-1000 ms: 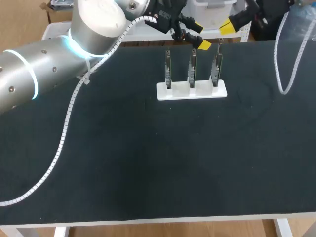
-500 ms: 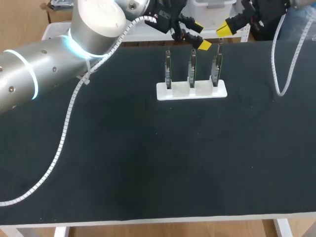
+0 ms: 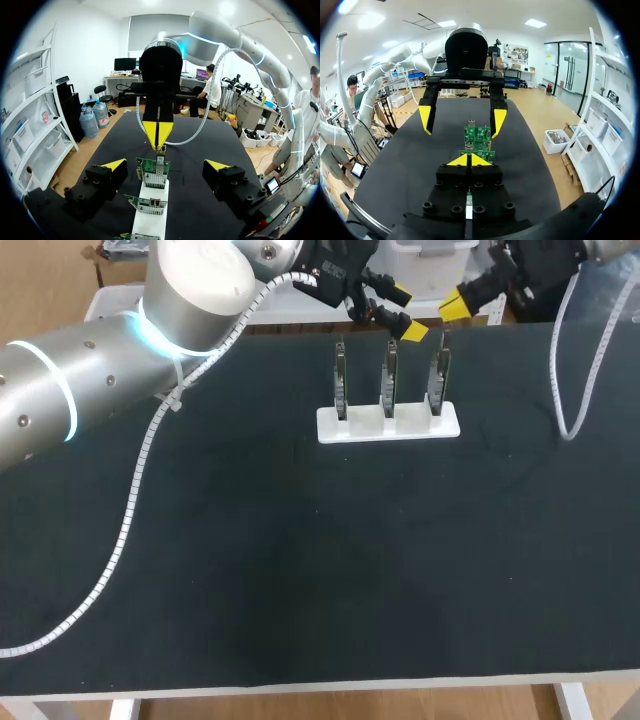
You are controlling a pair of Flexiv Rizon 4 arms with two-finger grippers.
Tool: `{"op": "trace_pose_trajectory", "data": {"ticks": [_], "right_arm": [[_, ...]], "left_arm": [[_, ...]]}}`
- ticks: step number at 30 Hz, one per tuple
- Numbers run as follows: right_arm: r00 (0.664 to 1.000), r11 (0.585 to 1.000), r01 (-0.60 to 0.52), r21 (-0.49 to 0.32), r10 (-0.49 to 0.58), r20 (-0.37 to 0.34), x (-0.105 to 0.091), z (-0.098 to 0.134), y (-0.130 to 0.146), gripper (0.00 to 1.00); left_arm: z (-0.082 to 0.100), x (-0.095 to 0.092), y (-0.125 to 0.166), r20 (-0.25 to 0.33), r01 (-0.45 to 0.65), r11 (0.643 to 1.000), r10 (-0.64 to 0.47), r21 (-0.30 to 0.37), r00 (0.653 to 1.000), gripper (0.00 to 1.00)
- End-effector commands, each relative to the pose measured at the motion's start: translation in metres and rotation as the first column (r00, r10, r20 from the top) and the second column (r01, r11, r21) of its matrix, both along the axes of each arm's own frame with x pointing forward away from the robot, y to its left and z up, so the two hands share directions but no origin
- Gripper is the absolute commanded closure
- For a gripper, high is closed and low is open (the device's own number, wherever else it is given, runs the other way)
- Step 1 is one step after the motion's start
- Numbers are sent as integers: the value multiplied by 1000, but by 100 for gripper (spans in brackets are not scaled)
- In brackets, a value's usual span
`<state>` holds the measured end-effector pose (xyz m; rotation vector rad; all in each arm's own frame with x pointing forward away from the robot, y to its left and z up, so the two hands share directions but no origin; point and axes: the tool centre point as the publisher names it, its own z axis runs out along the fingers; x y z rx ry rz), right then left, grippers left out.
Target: Pick up the optical module with the left hand, and insert it into the network port with the right hand.
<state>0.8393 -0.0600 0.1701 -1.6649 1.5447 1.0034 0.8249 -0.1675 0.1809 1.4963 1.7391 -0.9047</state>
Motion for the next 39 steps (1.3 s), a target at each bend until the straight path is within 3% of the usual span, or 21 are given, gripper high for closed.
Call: {"op": "trace_pose_trajectory", "data": {"ticks": [1,39], "right_arm": [[454,594,-773,226,764,-458,8,-3,0,100],[436,615,-747,253,740,-512,9,-25,-4,100]], "left_arm": [[0,3,-1,-2,4,1000,-4,3,1000,0],[0,3,-1,-2,4,1000,-4,3,1000,0]]}}
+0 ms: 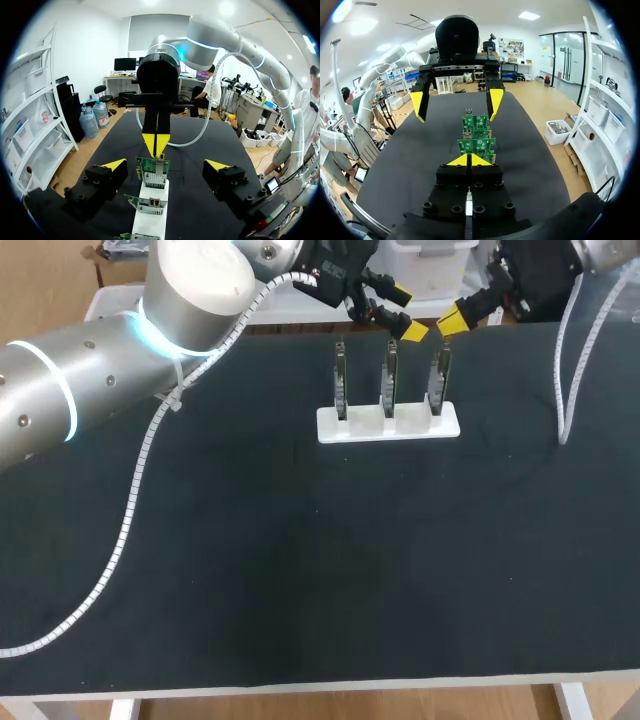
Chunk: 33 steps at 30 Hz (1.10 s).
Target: Pick up the optical module with the left hand, and insert it into the network port with the right hand.
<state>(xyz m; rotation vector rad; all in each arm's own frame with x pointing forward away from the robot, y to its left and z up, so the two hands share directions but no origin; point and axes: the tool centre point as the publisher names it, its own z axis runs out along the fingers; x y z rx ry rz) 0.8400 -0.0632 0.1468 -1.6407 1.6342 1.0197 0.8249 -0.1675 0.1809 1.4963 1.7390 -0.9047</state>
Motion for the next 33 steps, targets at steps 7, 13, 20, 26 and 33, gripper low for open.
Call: {"op": "trace_pose_trajectory", "data": {"ticks": [7,13,20,26,33], "right_arm": [[436,599,-742,302,772,-462,9,-4,-2,100],[433,599,-741,302,771,-467,7,-7,-2,100],[433,602,-739,303,769,-470,7,-8,-1,100],[433,606,-735,304,765,-478,5,-12,-2,100],[433,608,-733,305,763,-480,4,-13,-1,100]], "left_arm": [[0,3,-1,-2,4,1000,-4,3,1000,0],[0,3,-1,-2,4,1000,-4,3,1000,0],[0,3,-1,-2,4,1000,-4,3,1000,0],[0,3,-1,-2,4,1000,-4,3,1000,0],[0,3,-1,-2,4,1000,-4,3,1000,0]]}}
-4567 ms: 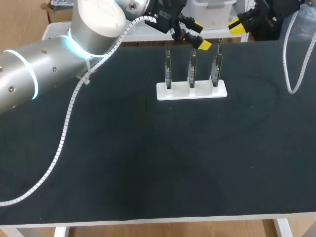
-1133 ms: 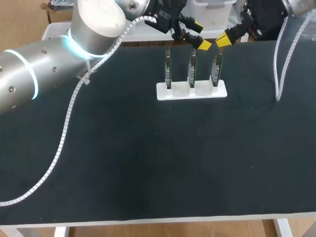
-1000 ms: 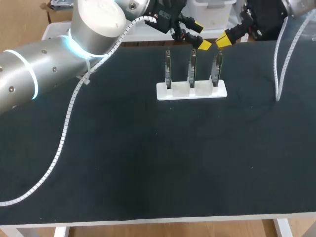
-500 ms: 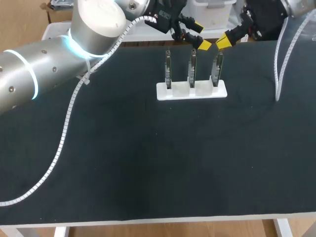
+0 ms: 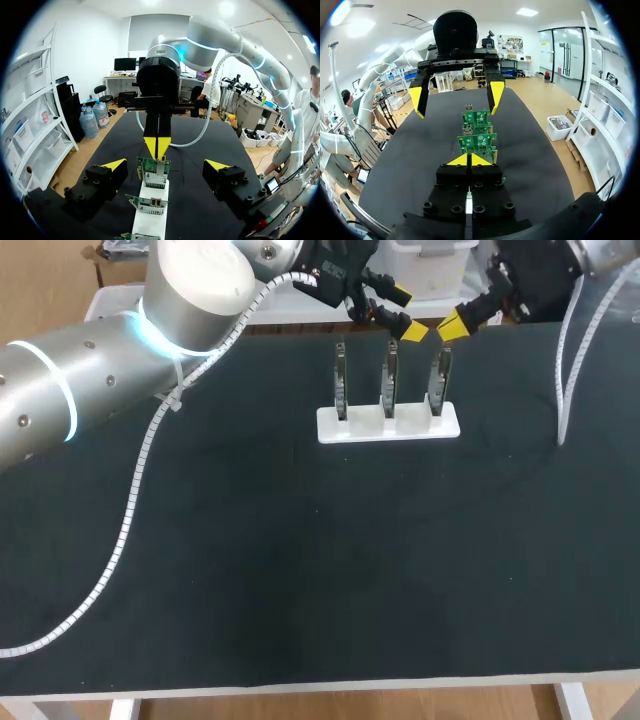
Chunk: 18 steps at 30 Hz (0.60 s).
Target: Pick up the optical module with the left hand, and insert it into the network port with the right hand.
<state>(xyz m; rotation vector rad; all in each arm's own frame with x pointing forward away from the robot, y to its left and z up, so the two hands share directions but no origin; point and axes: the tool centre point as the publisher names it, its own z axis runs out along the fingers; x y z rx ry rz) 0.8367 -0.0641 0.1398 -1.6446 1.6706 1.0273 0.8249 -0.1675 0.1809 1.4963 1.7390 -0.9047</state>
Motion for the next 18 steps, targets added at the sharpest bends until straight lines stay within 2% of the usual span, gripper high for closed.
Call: {"op": "trace_pose_trajectory", "data": {"ticks": [1,18], "right_arm": [[443,609,-723,326,771,-458,8,-6,0,100],[444,610,-720,330,771,-458,8,-9,2,100]], "left_arm": [[0,3,-1,-2,4,1000,-4,3,1000,0],[0,3,-1,-2,4,1000,-4,3,1000,0]]}}
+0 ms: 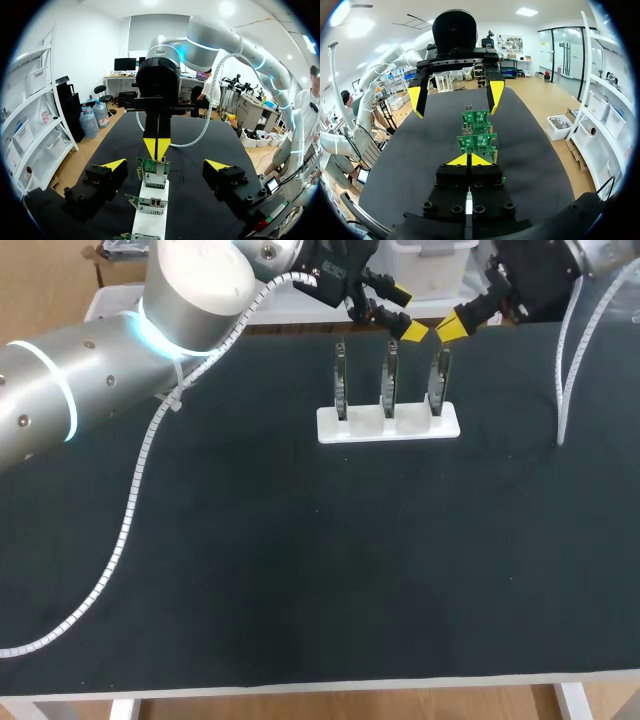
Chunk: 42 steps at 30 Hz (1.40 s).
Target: Pick up the optical module with the left hand, and insert it into the network port with the right hand.
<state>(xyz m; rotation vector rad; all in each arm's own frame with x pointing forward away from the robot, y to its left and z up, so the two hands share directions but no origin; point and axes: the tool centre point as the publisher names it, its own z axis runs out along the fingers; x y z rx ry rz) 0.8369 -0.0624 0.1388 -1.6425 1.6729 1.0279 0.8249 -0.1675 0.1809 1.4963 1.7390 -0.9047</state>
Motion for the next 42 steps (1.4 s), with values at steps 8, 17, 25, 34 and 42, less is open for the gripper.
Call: {"op": "trace_pose_trajectory", "data": {"ticks": [8,17,25,34,42], "right_arm": [[446,606,-725,327,775,-448,8,-5,1,100],[460,597,-740,309,785,-416,10,10,4,100],[473,591,-755,284,791,-388,10,26,5,100],[515,605,-757,246,785,-344,8,49,-7,100],[545,625,-751,211,768,-337,1,59,-29,100]], "left_arm": [[0,3,-1,-2,4,1000,-4,3,1000,0],[0,3,-1,-2,4,1000,-4,3,1000,0],[0,3,-1,-2,4,1000,-4,3,1000,0],[0,3,-1,-2,4,1000,-4,3,1000,0],[0,3,-1,-2,4,1000,-4,3,1000,0]]}}
